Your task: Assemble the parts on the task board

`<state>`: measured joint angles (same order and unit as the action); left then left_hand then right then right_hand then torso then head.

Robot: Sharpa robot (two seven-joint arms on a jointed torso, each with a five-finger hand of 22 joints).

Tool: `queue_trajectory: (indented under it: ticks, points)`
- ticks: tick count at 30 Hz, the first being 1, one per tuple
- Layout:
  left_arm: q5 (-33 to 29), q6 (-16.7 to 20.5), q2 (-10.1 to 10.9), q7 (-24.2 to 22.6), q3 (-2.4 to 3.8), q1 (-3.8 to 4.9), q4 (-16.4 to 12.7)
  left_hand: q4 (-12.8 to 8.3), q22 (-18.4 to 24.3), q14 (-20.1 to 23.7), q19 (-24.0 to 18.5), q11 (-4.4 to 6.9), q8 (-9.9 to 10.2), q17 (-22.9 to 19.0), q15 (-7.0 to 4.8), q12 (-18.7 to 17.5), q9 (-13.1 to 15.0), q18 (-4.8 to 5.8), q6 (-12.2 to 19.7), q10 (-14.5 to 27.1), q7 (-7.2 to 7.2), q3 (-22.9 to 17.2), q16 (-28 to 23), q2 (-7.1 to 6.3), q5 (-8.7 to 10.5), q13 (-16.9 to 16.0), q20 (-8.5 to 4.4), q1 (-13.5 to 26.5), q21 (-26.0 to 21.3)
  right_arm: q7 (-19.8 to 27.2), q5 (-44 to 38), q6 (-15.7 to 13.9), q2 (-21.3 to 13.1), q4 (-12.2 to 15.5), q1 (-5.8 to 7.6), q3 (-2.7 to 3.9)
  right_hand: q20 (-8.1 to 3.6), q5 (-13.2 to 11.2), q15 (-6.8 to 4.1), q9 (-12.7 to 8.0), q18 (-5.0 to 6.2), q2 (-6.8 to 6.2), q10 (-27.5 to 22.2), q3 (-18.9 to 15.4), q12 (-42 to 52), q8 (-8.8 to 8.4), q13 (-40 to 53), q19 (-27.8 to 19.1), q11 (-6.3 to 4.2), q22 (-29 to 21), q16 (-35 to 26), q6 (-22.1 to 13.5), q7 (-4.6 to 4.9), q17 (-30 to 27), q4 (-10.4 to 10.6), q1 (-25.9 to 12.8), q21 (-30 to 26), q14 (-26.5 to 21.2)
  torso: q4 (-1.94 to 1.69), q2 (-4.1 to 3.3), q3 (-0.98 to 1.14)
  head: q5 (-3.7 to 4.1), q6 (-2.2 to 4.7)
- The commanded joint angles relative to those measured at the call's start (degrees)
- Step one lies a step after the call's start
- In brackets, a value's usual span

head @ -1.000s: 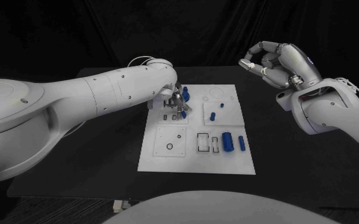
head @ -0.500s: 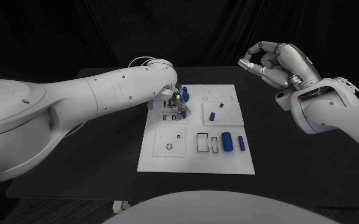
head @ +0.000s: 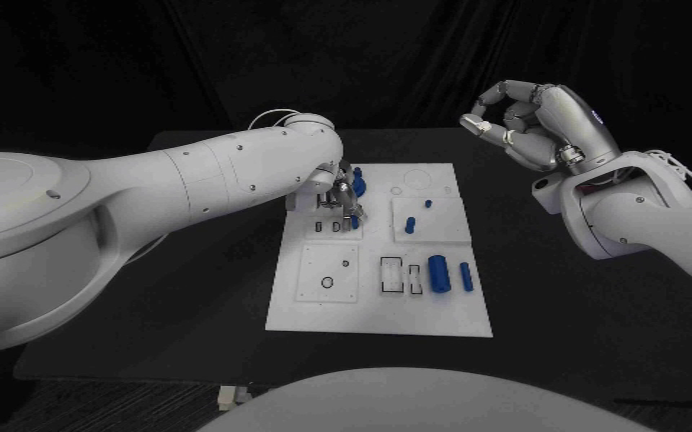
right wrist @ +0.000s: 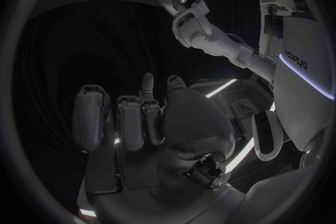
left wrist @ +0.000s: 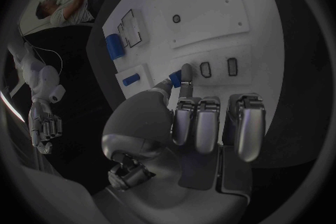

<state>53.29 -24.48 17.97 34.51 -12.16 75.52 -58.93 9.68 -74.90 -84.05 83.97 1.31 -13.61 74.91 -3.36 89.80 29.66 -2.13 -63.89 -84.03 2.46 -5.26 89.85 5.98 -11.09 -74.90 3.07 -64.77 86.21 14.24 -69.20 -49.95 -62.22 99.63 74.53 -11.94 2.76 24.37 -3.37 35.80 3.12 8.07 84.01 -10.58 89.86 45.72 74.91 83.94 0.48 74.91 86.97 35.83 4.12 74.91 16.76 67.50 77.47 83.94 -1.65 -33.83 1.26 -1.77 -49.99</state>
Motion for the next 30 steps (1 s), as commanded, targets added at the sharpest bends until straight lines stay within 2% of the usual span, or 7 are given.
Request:
queue_trajectory:
  ticks: [1,11,16,19,24,28,30]
  points:
    - [-0.13,-0.73,-0.07,-1.13,0.05,-0.13,-0.04,-0.49,-11.46,-5.95,1.28,-0.15,0.46,15.09,-0.13,0.20,-0.11,0.57,-0.42,-5.97,-0.01,-0.35,0.15,-0.01,-0.54,-15.10,0.00,-0.83,-0.35,-0.97,-0.35,0.04,0.04,-0.06,-0.13,0.04,0.00,0.30,-0.20,-0.12,-0.04,0.24,5.99,-0.37,0.14,0.32,15.09,0.79,-0.37,11.03,-0.26,0.45,0.16,9.12,-0.08,0.22,-0.28,4.84,0.01,0.03,-0.01,-0.09,-0.01]
    - [-0.13,-0.84,0.00,-1.46,0.05,-0.17,0.18,-1.69,-11.40,-5.95,1.17,-0.15,1.27,15.09,-0.14,0.20,-0.18,0.53,-0.56,-5.97,-0.01,-1.54,0.15,-0.42,-2.09,-15.10,-0.03,-1.38,-0.51,-1.05,-0.35,0.15,-0.03,-0.07,-0.13,0.04,-0.06,0.36,-0.29,-0.35,-0.02,0.22,5.99,-0.39,0.14,0.26,15.09,0.75,-0.45,11.00,-0.30,0.63,0.07,9.05,-0.20,0.73,-0.38,4.83,0.02,0.06,-0.02,0.01,-0.01]
    - [-0.13,-0.78,0.13,-1.70,0.05,-0.21,0.25,-3.24,-11.43,-5.95,1.17,-0.11,1.94,15.09,-0.17,0.20,-0.15,0.53,-0.76,-5.97,-0.06,-2.93,0.15,-0.98,-3.44,-15.10,-0.07,-2.16,-0.58,-0.99,-0.35,0.25,0.04,-0.11,-0.13,0.04,-0.10,0.36,-0.32,-0.49,0.00,-0.06,5.99,-0.54,0.14,0.23,15.09,0.72,-0.49,10.97,-0.36,0.72,0.04,8.93,-0.23,1.02,-0.47,4.80,0.02,0.09,0.00,0.21,-0.01]
    - [-0.13,-0.65,0.19,-2.01,0.05,-0.24,0.27,-4.78,-11.50,-5.95,1.22,-0.07,2.48,15.09,-0.22,0.20,-0.06,0.54,-0.92,-5.97,-0.06,-4.47,0.15,-1.51,-5.64,-15.10,-0.11,-2.87,-0.61,-0.98,-0.35,0.28,0.07,-0.12,-0.14,0.04,-0.10,0.36,-0.32,-0.49,0.00,-0.06,5.99,-0.54,0.14,0.23,15.09,0.72,-0.49,10.97,-0.36,0.72,0.04,8.93,-0.23,1.02,-0.47,4.80,0.02,0.06,-0.04,0.16,-0.01]
    - [-0.13,-0.32,0.28,-2.66,0.05,-0.29,0.29,-5.15,-11.59,-5.95,1.31,-0.05,2.76,15.09,-0.23,0.20,0.21,0.56,-1.36,-5.97,-0.08,-5.69,0.15,-1.93,-8.38,-15.10,-0.13,-2.21,-0.59,-0.99,-0.35,0.33,0.13,-0.16,-0.14,0.04,-0.11,0.37,-0.33,-0.53,0.03,-0.12,5.99,-0.58,0.14,0.23,15.09,0.66,-0.50,10.94,-0.46,0.76,0.03,8.76,-0.23,1.10,-0.60,4.77,0.01,0.08,-0.03,0.01,-0.01]
    - [-0.13,-0.26,0.36,-2.91,0.05,-0.32,0.31,-7.33,-11.63,-5.95,1.31,0.06,3.05,15.09,-0.37,0.20,0.75,0.54,-1.51,-5.97,-0.14,-8.18,0.15,-2.97,-12.10,-15.10,-0.25,-3.08,-0.67,-1.00,-0.35,0.35,0.17,-0.22,-0.16,0.04,-0.12,0.36,-0.35,-0.58,0.07,-0.18,5.99,-0.62,0.14,0.24,15.09,0.59,-0.52,10.88,-0.53,0.86,0.01,8.63,-0.24,1.25,-0.77,4.74,0.02,0.05,-0.05,-0.08,-0.01]
    - [-0.13,-0.17,0.42,-3.01,0.05,-0.33,0.30,-8.02,-11.65,-5.95,1.32,0.05,3.15,15.09,-0.37,0.20,0.99,0.55,-1.51,-5.97,-0.13,-9.35,0.15,-3.21,-12.18,-15.10,-0.26,-3.14,-0.69,-1.01,-0.35,0.35,0.17,-0.24,-0.17,0.04,-0.12,0.36,-0.35,-0.58,0.07,-0.18,5.99,-0.62,0.14,0.24,15.09,0.59,-0.52,10.88,-0.53,0.86,0.01,8.63,-0.24,1.25,-0.77,4.74,0.00,0.05,-0.06,-0.09,-0.01]
